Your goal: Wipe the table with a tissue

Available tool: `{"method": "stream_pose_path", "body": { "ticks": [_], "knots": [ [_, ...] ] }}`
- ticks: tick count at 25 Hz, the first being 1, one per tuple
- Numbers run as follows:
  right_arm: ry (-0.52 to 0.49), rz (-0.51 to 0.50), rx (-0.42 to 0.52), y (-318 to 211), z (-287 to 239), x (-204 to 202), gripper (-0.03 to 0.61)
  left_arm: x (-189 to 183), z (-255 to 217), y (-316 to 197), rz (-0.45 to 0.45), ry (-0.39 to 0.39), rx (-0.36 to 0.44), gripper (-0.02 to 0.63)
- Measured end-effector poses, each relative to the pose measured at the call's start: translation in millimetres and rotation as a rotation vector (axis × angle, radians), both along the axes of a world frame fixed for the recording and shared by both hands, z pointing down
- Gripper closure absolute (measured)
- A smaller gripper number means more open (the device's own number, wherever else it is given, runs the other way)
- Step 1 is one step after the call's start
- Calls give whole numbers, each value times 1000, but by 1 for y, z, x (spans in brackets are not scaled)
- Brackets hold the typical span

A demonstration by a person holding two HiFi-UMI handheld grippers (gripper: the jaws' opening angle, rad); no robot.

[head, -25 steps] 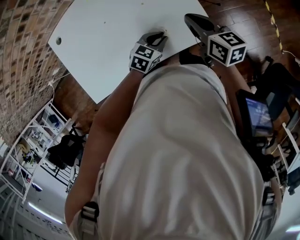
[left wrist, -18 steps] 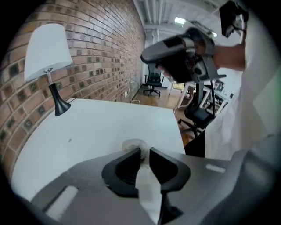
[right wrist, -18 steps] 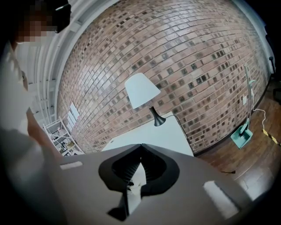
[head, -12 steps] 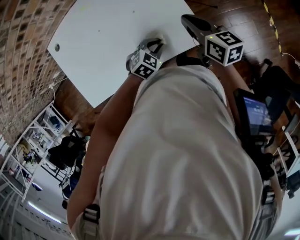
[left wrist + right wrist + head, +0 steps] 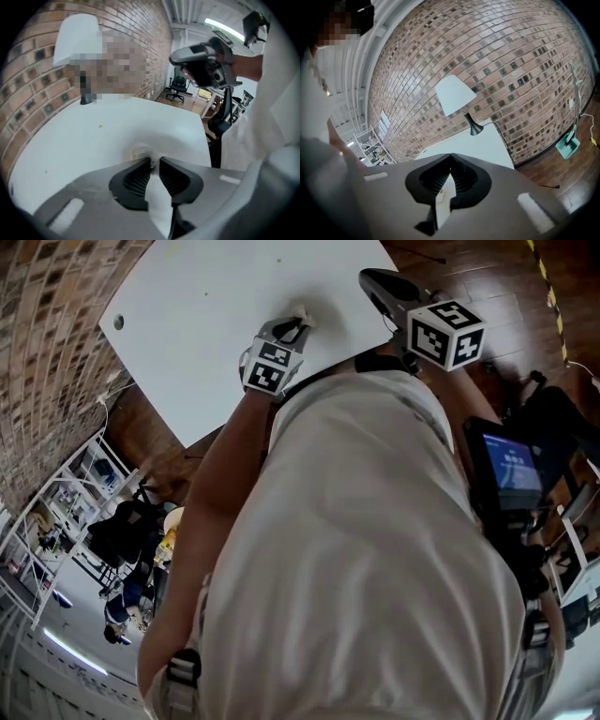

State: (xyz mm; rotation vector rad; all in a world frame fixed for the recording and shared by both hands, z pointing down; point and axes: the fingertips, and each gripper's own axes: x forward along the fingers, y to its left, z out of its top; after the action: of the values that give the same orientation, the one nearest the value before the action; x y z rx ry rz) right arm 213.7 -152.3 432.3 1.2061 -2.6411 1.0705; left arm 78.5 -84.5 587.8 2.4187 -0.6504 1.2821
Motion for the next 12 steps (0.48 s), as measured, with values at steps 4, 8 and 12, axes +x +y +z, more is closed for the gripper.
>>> {"method": "stream_pose_path", "body": {
  "ticks": [4, 8, 12],
  "knots": [
    [-5, -9, 0, -9, 0, -4, 572, -27, -5, -36, -153, -12, 41, 548],
    [-10, -21, 2, -22, 2, -12, 572, -57, -25, -80, -308, 35, 112, 549],
    [-13, -32, 3, -22, -1, -16, 572, -64, -39, -97, -354, 64, 137, 548]
  ]
}}
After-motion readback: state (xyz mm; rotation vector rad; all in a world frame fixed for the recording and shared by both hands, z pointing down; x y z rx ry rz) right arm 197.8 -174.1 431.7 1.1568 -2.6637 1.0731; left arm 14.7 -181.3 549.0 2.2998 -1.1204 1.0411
